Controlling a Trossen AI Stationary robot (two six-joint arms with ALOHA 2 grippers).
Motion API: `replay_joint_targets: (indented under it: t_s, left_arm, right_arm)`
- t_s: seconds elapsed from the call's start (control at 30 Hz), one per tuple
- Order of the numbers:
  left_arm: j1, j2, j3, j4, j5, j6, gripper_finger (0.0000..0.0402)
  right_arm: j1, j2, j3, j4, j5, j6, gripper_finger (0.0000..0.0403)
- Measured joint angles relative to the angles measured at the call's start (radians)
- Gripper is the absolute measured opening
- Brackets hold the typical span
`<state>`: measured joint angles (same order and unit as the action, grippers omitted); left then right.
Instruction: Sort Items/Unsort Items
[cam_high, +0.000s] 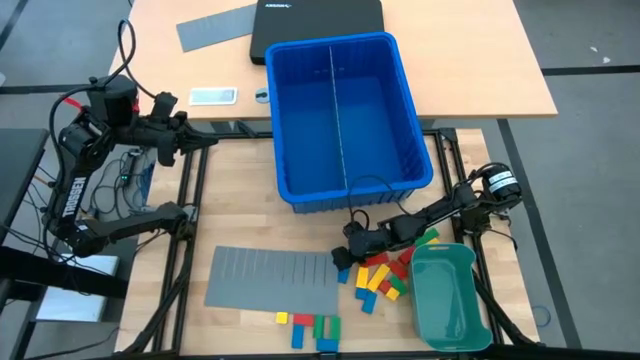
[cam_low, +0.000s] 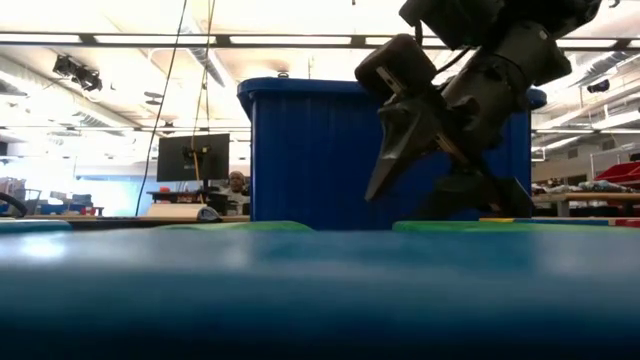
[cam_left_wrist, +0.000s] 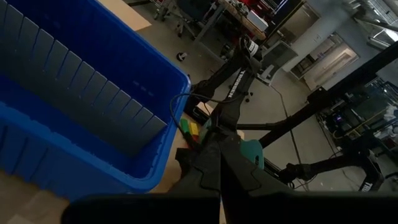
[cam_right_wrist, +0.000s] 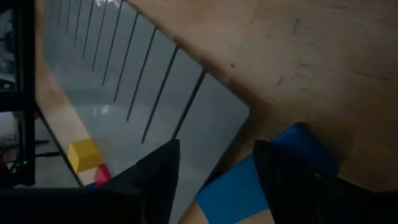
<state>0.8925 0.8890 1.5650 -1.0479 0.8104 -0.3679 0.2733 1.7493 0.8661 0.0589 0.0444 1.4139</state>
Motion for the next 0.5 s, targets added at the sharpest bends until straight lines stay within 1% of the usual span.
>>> replay_joint_targets:
  t_s: [0.17, 0.23, 0.37, 0.5]
  left_arm:
    - [0.000, 0.000, 0.000, 0.000, 0.001, 0.000, 0.0001]
    - [0.000, 0.000, 0.000, 0.001, 0.003, 0.000, 0.0001]
    - [0.000, 0.000, 0.000, -0.004, 0.003, -0.002, 0.0001]
    - [0.000, -0.001, 0.000, -0.006, 0.003, -0.003, 0.0001]
  right_arm:
    - [-0.005, 0.004, 0.000, 0.023, -0.001, -0.011, 0.0214]
    - [-0.010, 0.025, 0.000, 0.050, -0.005, -0.018, 0.0209]
    - [-0.014, 0.083, 0.003, 0.146, -0.035, -0.024, 0.0202]
    - [-0.013, 0.125, 0.001, 0.256, -0.037, -0.022, 0.0197]
